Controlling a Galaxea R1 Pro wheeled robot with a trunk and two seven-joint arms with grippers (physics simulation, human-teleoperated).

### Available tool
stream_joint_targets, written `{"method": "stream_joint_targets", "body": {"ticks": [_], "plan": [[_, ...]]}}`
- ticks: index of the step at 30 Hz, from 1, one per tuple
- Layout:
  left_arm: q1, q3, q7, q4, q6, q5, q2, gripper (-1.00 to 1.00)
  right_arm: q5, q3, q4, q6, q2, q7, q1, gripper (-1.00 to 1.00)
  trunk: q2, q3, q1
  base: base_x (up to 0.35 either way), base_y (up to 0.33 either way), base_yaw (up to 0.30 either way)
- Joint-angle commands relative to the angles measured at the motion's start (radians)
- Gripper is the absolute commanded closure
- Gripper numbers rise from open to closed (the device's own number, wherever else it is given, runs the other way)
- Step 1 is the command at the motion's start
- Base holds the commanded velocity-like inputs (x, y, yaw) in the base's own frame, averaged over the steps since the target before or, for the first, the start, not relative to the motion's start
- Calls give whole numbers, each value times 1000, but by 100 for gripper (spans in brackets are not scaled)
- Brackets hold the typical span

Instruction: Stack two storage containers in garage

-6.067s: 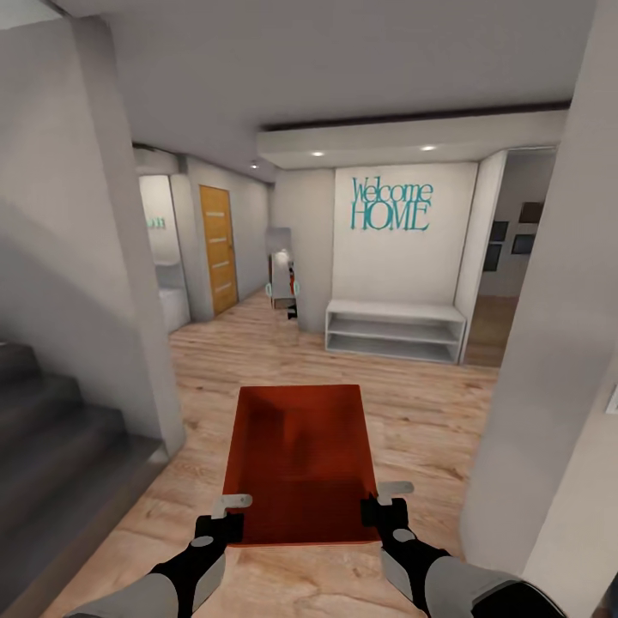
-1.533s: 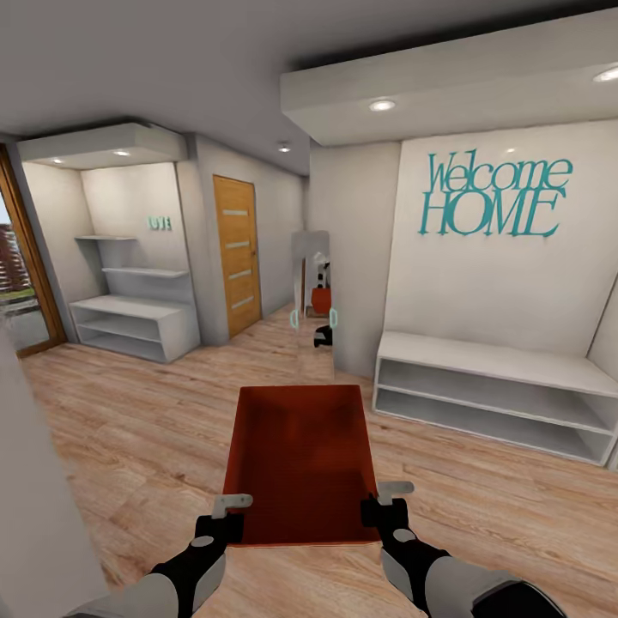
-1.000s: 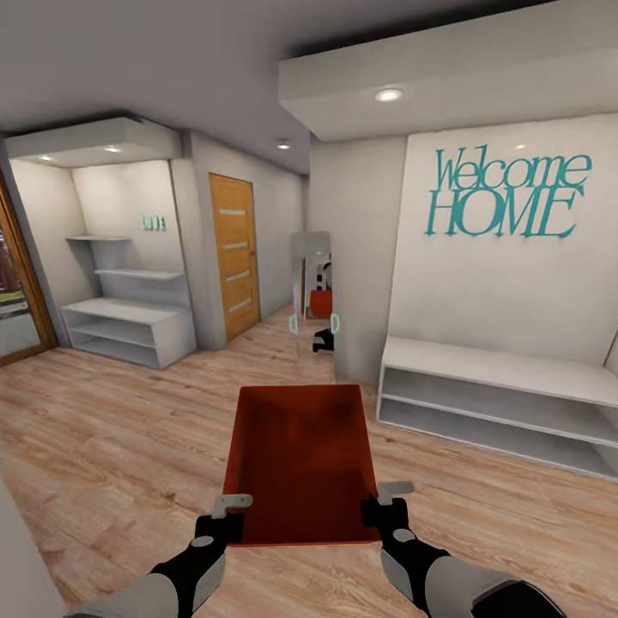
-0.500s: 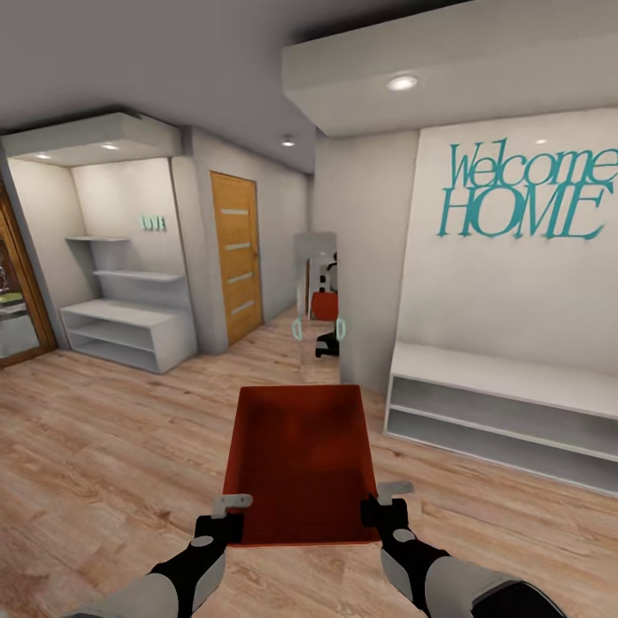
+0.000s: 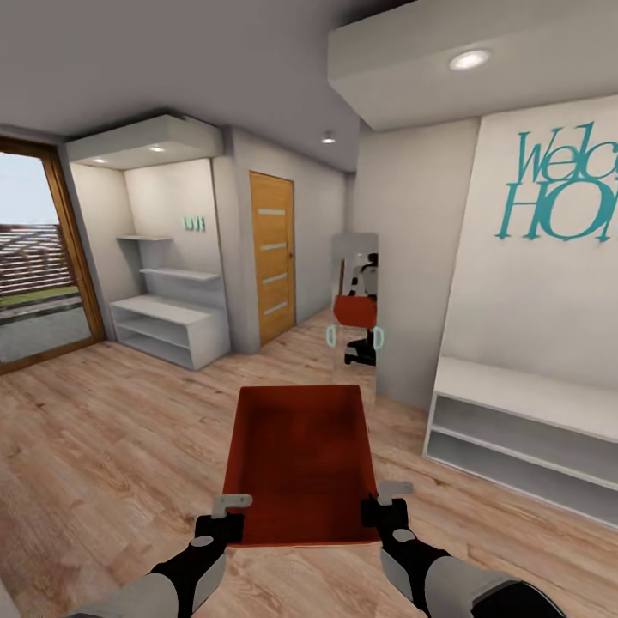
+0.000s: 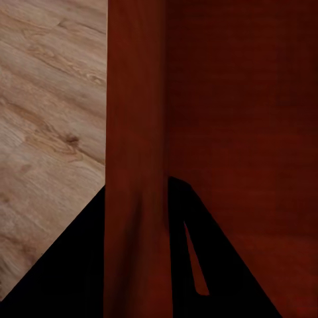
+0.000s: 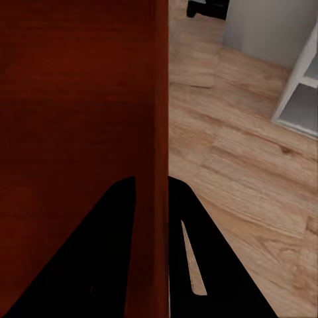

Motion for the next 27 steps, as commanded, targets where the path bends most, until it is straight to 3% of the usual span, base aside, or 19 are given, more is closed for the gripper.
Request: {"method": "stream_joint_targets", "body": {"ticks": [1,11,27], "plan": [[-1,1,7,1,-2,8,0,100,9,-55,-1,-1,7,-1,-2,100,-2,-2,1,321,0,271],[-1,1,7,1,-2,8,-1,100,9,-55,-1,-1,7,0,-2,100,-2,-2,1,321,0,252],[-1,1,7,1,-2,8,-1,100,7,-55,-1,0,7,-1,-2,100,-2,-2,1,321,0,13]]}}
